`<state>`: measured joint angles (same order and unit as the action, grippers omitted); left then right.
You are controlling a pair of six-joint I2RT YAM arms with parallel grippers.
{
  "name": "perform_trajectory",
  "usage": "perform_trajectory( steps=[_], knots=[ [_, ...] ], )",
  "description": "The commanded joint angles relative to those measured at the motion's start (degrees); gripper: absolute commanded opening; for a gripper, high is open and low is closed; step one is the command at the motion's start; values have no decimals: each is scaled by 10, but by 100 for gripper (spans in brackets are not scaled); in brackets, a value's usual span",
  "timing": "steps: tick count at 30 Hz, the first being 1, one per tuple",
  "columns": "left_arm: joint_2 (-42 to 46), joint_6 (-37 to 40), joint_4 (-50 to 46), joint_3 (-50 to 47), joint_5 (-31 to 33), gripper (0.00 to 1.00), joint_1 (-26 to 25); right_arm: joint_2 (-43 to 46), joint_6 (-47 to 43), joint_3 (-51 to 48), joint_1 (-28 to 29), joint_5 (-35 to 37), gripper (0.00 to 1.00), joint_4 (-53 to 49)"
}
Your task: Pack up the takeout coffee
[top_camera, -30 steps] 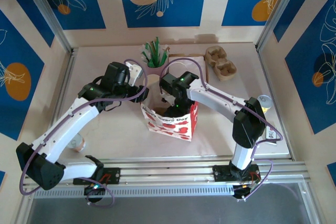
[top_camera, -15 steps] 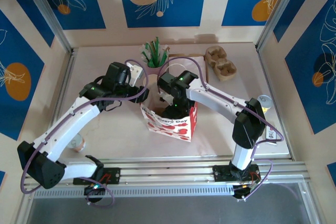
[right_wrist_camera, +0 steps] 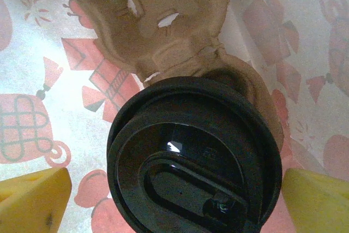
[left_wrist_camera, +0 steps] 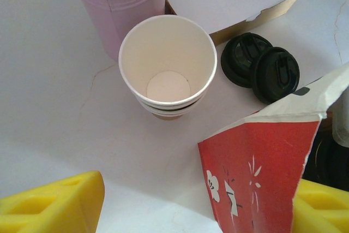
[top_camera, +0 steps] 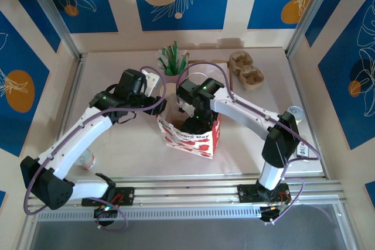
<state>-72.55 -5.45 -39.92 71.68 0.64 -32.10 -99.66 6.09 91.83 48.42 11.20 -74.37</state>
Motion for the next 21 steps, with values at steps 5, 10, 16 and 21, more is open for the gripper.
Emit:
perform_trajectory(
  steps=[5,10,16,21],
  knots=[
    [-8,8,-22,14,10,72,8,24,4,18,8,2,99,-22],
    [-10,8,-24,14,11,72,8,29,4,25,11,5,99,-25],
    [-11,8,-26,15,13,72,8,37,3,39,13,7,99,-35],
    [-13,8,-27,17,13,72,8,45,1,45,14,7,99,-39]
  ],
)
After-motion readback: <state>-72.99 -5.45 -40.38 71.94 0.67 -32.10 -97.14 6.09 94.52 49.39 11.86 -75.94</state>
